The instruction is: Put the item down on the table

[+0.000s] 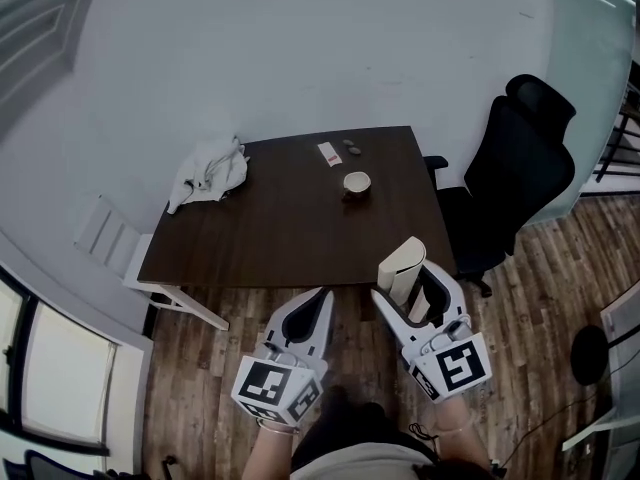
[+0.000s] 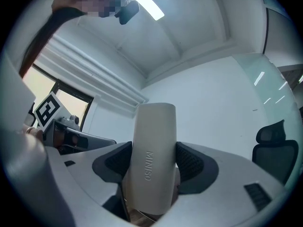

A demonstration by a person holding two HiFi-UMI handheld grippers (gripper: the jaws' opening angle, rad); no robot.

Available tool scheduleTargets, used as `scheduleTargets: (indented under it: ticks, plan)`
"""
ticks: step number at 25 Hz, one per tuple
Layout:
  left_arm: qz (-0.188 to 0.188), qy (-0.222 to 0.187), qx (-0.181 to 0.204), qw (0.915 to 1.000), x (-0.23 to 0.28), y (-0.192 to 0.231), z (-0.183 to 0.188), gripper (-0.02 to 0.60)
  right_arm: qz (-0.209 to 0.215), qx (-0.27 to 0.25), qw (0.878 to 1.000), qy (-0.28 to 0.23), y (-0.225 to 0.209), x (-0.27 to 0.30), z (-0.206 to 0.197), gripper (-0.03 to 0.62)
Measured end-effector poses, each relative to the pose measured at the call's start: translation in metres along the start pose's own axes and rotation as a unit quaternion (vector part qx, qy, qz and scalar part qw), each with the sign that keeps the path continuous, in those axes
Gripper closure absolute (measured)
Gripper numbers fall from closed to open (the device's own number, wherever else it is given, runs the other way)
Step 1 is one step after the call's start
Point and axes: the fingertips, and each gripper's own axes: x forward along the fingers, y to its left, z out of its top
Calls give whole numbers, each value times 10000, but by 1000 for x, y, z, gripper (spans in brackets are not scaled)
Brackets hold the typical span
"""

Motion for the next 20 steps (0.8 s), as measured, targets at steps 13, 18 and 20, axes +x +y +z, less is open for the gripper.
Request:
scheduleTargets:
  ticks: [13, 18, 20]
  plan:
    - [-307, 49, -13, 9995, 74, 52, -8, 563, 6, -222, 9991, 372, -36, 76, -43, 298]
    - [-424, 136, -34, 9990, 96, 84, -22, 563, 28, -353, 9978, 555, -47, 114, -66, 299]
    - [-468, 160, -33, 9988, 105, 98, -27, 563, 79, -417, 9971, 627, -50, 131, -76, 299]
